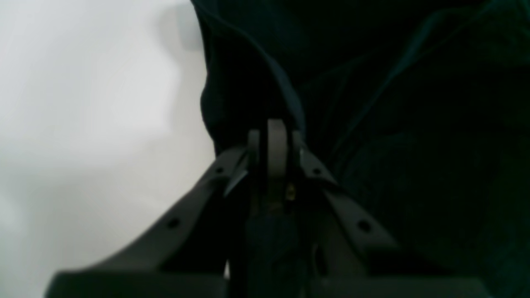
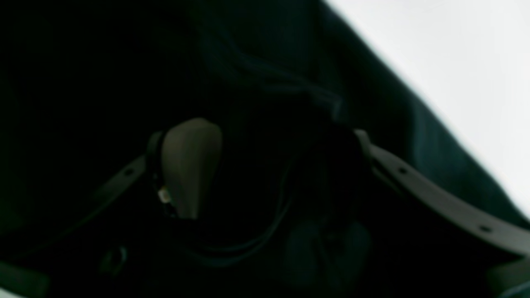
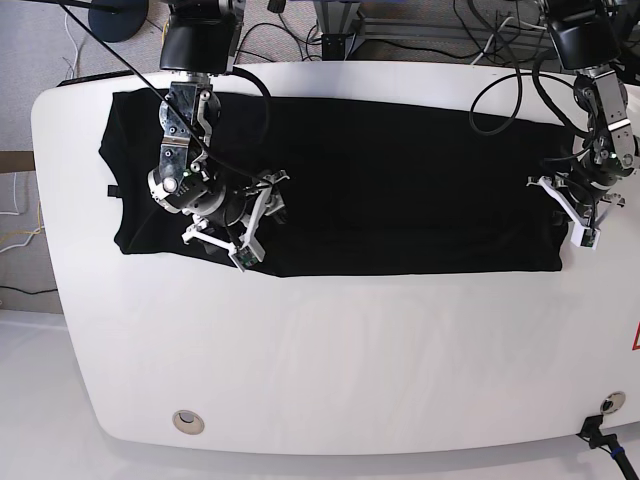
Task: Fold the T-shirt properly
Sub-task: 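Fold the sleeve with the right gripper inward over the shirt body, then drag the right gripper across the shirt, folding the sleeve end inward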
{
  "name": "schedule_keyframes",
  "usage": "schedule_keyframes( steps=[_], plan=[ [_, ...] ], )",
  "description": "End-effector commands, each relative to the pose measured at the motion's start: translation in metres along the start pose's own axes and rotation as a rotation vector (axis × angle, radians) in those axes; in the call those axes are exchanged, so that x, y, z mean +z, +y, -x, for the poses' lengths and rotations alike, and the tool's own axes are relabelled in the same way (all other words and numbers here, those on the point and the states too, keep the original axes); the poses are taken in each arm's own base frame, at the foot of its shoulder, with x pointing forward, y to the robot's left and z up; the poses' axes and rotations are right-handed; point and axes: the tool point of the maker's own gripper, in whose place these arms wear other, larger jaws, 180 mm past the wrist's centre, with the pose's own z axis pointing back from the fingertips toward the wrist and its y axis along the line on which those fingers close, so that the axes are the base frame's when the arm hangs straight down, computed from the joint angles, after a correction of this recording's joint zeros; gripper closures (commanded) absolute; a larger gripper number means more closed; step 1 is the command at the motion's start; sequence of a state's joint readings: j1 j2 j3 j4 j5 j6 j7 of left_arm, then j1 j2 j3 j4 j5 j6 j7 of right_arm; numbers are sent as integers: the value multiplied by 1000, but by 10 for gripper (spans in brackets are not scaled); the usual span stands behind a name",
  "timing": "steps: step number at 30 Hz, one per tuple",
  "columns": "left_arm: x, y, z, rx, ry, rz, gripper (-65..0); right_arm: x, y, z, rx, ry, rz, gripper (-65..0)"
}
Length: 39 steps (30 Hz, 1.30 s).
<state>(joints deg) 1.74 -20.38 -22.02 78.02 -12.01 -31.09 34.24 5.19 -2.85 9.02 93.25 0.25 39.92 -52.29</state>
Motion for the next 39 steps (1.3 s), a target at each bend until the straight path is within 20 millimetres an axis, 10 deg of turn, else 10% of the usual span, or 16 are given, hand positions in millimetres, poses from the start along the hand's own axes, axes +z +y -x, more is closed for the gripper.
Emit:
schedule_keyframes(
  steps=[1, 14, 27, 39],
  plan=[
    [4, 8, -19, -11, -52, -14, 0, 10, 0, -22, 18, -39, 18, -407],
    [1, 8, -11, 2, -35, -9, 0, 42, 61, -24, 189, 76, -9, -407],
    [0, 7, -9, 6, -30, -7, 0, 59, -29, -20, -5, -10, 174, -407],
    [-3, -3, -8, -14, -20, 17, 0, 54, -16, -6, -108, -33, 151, -407]
  ],
)
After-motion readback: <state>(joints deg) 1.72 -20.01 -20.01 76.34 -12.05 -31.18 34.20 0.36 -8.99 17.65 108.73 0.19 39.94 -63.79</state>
